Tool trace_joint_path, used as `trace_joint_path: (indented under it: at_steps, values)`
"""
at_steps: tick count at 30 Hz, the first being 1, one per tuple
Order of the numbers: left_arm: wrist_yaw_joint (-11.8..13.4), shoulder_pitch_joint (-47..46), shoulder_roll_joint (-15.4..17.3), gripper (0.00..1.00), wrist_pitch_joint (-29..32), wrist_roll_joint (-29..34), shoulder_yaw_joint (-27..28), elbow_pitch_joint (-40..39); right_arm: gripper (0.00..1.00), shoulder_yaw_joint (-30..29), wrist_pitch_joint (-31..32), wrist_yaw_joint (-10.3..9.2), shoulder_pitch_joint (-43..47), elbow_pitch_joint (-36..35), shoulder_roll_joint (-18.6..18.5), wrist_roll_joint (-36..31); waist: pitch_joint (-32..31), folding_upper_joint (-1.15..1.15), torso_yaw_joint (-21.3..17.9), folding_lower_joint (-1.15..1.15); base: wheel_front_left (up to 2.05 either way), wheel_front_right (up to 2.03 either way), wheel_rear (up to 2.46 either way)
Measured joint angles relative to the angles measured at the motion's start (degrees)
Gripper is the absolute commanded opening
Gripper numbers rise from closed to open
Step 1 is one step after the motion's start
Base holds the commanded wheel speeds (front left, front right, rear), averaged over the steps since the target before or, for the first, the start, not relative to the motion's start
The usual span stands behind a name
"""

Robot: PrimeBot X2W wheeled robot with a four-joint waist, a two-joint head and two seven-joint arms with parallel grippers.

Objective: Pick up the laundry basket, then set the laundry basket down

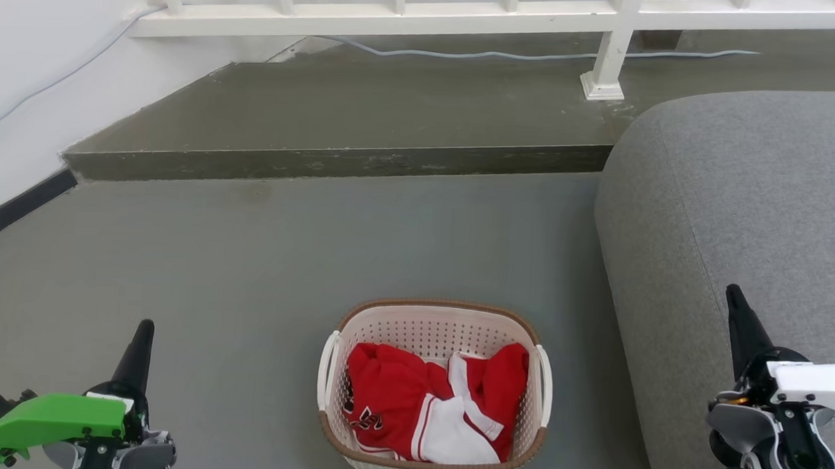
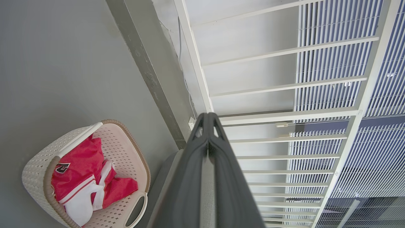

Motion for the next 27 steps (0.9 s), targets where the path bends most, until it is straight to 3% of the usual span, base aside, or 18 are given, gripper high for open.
trace_joint_path:
  at_steps: [11, 27]
  values:
    - [-0.7, -0.8, 0.0, 0.00, 1.9, -6.1, 1.4, 0.0, 0.00, -2.3, 1.5, 0.69, -0.1, 0.1, 0.2, 6.2, -0.1, 0.00, 0.5, 0.00, 0.00, 0.00, 0.00]
    - [-0.7, -0.8, 0.0, 0.00, 1.9, -6.4, 1.4, 0.0, 0.00, -2.4, 1.9, 0.70, -0.2, 0.1, 0.3, 6.4, -0.1, 0.00, 0.4, 0.00, 0.00, 0.00, 0.00]
